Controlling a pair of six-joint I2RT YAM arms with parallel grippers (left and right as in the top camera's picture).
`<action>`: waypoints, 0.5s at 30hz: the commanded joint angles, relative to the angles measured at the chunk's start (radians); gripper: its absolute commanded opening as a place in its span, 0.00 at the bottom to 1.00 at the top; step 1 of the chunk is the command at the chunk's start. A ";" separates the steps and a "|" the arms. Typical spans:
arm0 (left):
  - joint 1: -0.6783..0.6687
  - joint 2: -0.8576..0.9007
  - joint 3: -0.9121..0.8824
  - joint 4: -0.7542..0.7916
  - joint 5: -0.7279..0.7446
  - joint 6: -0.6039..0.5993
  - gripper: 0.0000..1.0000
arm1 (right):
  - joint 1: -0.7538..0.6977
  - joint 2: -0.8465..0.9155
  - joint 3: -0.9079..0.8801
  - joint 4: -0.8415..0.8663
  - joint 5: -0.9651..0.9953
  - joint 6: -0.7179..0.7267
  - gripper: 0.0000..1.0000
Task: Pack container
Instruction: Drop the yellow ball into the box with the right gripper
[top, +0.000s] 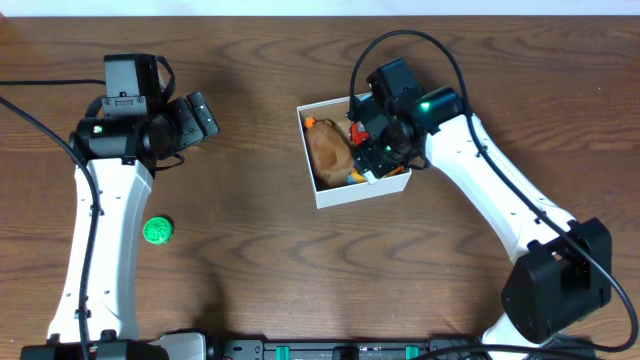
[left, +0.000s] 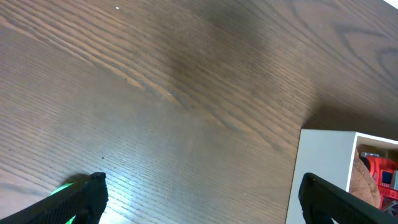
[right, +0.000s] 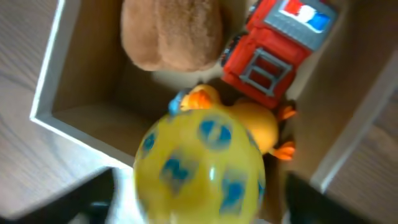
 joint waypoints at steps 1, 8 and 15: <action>0.003 -0.006 0.007 -0.003 0.003 -0.002 0.98 | -0.019 -0.012 0.023 0.000 0.089 -0.010 0.99; 0.003 -0.006 0.007 -0.003 0.003 -0.002 0.98 | -0.097 -0.029 0.126 -0.054 0.122 -0.006 0.99; 0.003 -0.006 0.007 -0.016 0.003 -0.002 0.98 | -0.200 -0.029 0.163 -0.091 0.127 0.051 0.99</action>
